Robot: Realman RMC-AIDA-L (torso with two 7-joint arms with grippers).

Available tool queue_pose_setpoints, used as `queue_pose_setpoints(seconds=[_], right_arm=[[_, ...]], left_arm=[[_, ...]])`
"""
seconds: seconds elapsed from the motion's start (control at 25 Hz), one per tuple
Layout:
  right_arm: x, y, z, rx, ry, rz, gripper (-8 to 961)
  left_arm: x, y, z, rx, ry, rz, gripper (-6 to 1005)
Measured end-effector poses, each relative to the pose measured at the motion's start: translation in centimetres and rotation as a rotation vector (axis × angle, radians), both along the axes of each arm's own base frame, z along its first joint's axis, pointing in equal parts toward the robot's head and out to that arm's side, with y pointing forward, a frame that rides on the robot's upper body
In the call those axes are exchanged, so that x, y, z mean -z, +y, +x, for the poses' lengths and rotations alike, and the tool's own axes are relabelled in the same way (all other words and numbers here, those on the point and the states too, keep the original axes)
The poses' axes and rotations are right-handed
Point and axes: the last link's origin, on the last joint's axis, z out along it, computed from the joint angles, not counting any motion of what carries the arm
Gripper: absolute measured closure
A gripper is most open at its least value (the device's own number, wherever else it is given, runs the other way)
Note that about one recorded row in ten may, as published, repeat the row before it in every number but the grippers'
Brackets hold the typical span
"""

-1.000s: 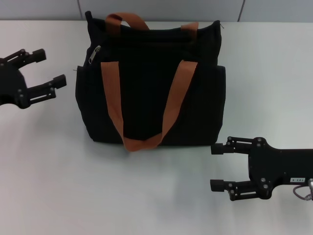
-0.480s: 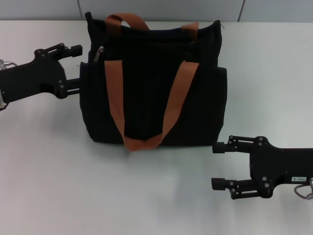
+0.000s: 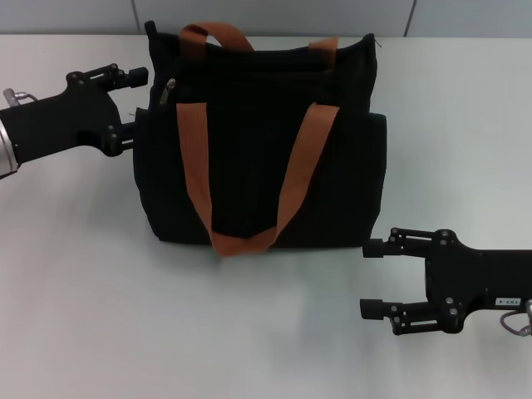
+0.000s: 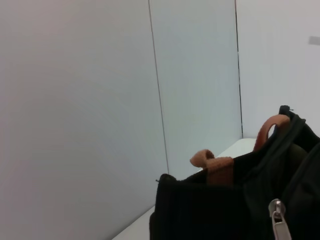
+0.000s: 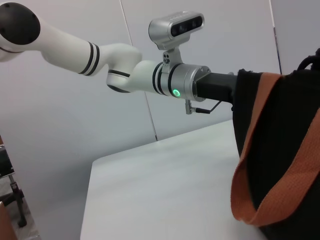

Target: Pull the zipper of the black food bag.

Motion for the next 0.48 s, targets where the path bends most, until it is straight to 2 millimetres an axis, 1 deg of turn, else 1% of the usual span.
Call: queue_pose_setpoints(seconds=[0.08,0.48], right_arm=[[-0.01,0.01,0.0,0.0,0.0,0.0,147],[0.0,0.01,0.0,0.0,0.0,0.0,147]], left_arm=[[-0.1,0.01,-0.12,-0.008,-0.002,0.003,269],[0.27,-0.14,-0.03,-0.004,-0.002,-0.002,470]])
